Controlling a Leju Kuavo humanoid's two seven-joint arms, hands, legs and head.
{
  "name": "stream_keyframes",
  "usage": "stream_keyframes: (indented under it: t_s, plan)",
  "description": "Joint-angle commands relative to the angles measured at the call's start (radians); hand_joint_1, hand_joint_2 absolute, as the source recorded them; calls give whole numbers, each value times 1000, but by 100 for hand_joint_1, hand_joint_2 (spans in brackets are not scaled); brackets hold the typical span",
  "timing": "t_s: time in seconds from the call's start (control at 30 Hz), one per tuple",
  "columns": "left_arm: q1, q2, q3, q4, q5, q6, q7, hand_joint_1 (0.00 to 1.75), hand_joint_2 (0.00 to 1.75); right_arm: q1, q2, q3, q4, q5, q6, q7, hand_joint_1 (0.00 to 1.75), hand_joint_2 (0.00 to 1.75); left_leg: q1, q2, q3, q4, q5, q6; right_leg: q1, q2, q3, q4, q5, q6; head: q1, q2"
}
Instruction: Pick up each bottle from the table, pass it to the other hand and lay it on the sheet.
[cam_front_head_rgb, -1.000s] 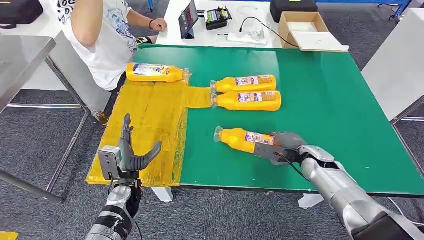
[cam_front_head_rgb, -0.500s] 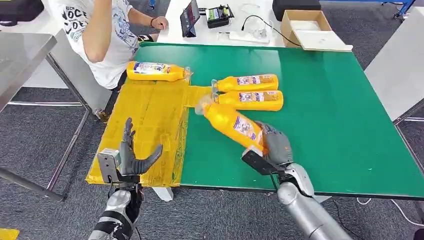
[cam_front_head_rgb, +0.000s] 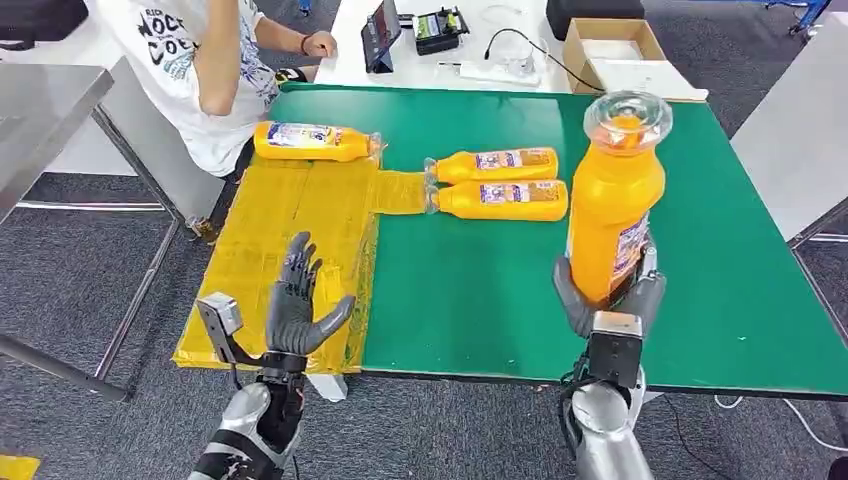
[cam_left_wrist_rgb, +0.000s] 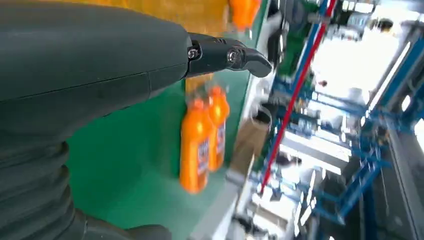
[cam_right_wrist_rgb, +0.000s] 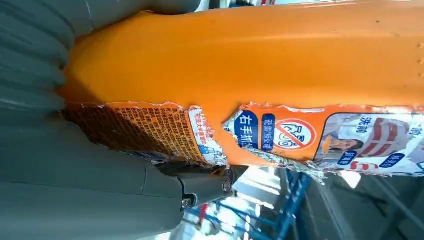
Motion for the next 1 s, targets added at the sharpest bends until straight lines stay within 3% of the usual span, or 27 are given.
stream_keyframes:
  t_s: [0.03,0.13,0.23,0.63,0.87,1.0]
  plan:
    - [-21,86,-112,2,47,-128,29,0,175,-14,57,31,253,-15,81,-20,175,175,1,4,7,-3,-1,1,2,2,6,-3,0,-3,0,0]
    - [-35,105,-141,8,48,-176,28,0,175,-36,81,102,377,7,135,-20,175,175,1,5,7,-3,-1,1,2,2,5,-3,0,-3,0,0]
    - [-55,109,-164,33,80,-229,47,0,175,-71,106,204,499,20,112,-20,175,175,1,4,3,-1,-1,1,2,3,3,-2,0,-2,0,0]
    - [-58,112,-169,42,96,-246,52,0,175,-82,103,225,514,21,97,-20,175,175,1,4,7,-3,-1,2,2,1,6,-3,-1,-3,0,0]
    - [-115,126,-207,139,129,-253,77,0,175,-162,182,439,790,107,-115,-20,175,175,1,5,5,-2,-1,1,2,3,4,-2,0,-3,0,0]
    - [-141,131,-217,181,151,-274,84,0,175,-193,215,475,902,136,-145,-20,175,175,2,4,4,-2,0,1,3,1,3,-2,0,-2,0,0]
